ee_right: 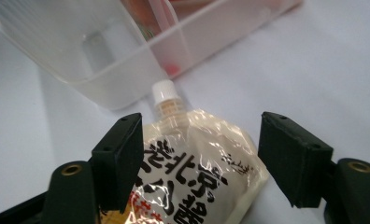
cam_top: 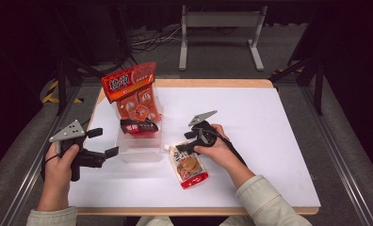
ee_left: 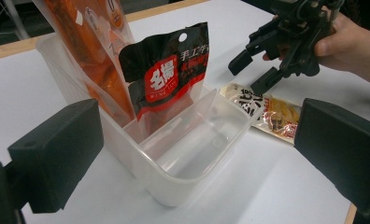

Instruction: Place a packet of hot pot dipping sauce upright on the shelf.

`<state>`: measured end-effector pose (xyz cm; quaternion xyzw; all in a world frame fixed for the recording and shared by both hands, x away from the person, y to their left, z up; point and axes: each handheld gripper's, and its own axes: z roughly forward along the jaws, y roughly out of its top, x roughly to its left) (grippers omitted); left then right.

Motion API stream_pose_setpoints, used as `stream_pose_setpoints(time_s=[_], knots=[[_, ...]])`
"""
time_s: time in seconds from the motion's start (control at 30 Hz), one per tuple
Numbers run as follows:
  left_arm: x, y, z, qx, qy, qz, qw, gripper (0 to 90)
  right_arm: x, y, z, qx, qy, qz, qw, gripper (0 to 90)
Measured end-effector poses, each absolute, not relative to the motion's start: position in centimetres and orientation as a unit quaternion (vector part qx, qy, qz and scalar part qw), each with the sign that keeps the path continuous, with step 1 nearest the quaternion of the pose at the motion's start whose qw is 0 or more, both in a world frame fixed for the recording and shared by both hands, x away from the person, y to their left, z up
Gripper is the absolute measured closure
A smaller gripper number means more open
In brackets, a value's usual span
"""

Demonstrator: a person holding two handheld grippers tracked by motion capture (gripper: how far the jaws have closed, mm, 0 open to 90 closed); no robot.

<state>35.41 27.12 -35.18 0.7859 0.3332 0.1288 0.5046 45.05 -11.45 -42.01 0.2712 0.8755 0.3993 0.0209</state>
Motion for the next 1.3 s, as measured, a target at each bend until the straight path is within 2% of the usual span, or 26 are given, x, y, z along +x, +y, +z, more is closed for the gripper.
stream_pose_setpoints(time_s=[0.2,0.73,0.87,0.93,0.97,1.07,1.2,1.3], knots=[[35.5,27.1,-35.2,0.787,0.333,0.128,0.504,2.2,45.5,-11.5,-42.7,0.286,0.880,0.380,0.009,32.3],[35.7,26.8,-35.5,0.788,0.333,0.119,0.504,2.2,45.5,-10.7,-43.6,0.275,0.897,0.344,0.026,28.2],[35.7,26.7,-35.4,0.789,0.331,0.121,0.503,2.2,45.3,-10.6,-43.6,0.270,0.901,0.336,0.040,36.1],[35.6,26.7,-35.4,0.788,0.333,0.121,0.503,2.2,45.3,-10.6,-43.5,0.270,0.902,0.333,0.041,43.4],[35.6,26.7,-35.4,0.788,0.333,0.121,0.503,2.2,45.3,-10.6,-43.5,0.270,0.902,0.333,0.041,43.4],[35.7,26.6,-35.5,0.791,0.330,0.121,0.500,2.2,45.3,-10.8,-43.4,0.280,0.899,0.336,0.034,55.3],[35.7,26.5,-35.5,0.790,0.332,0.117,0.502,2.1,45.4,-10.9,-43.3,0.286,0.899,0.332,0.016,76.9],[35.7,26.5,-35.6,0.790,0.333,0.116,0.501,2.1,45.2,-11.0,-43.1,0.280,0.900,0.334,0.011,83.3]])
